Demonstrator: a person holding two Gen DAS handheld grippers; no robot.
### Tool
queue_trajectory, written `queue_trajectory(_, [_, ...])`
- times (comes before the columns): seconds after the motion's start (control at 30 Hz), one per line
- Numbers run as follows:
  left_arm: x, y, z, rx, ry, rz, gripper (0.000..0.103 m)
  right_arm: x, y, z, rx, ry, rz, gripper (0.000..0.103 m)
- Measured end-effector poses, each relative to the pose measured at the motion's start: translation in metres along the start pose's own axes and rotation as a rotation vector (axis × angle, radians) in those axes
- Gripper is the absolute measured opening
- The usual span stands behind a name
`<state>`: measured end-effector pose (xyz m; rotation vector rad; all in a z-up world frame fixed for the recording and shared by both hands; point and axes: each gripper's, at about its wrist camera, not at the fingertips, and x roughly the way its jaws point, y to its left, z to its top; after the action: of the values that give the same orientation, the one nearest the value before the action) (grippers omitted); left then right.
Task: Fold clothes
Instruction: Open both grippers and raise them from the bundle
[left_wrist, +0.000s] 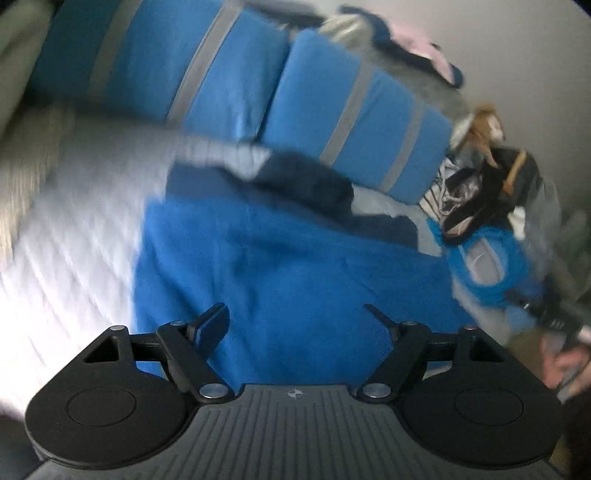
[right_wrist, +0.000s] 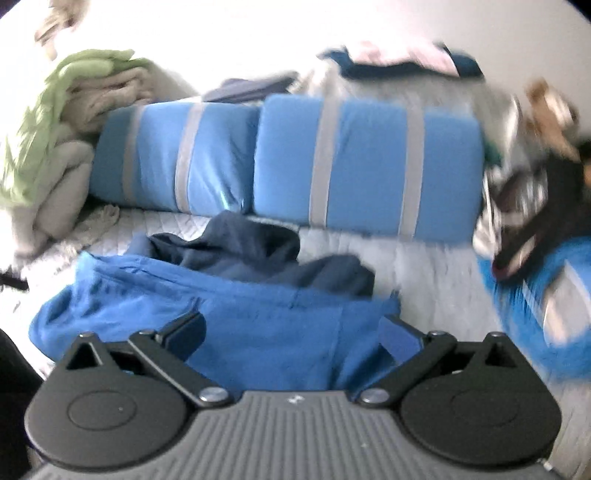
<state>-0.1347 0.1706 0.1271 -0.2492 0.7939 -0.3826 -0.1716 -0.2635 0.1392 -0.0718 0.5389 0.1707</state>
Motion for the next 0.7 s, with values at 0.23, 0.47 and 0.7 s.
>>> queue_trajectory(0.23, [0.020, 0.055, 0.027, 0.097, -0.047, 0.044, 0.077, 0.036, -0.044, -0.004, 0.037, 0.031, 0.007, 0.103])
queue_trajectory(0.47, [0.067, 0.099, 0.039, 0.106, 0.069, -0.037, 0.077, 0.059, -0.073, -0.009, 0.086, 0.035, 0.016, 0.103])
queue_trajectory(0.7, [0.093, 0.127, 0.046, 0.081, 0.060, -0.170, 0.076, 0.081, -0.100, -0.003, 0.137, 0.041, 0.119, 0.103])
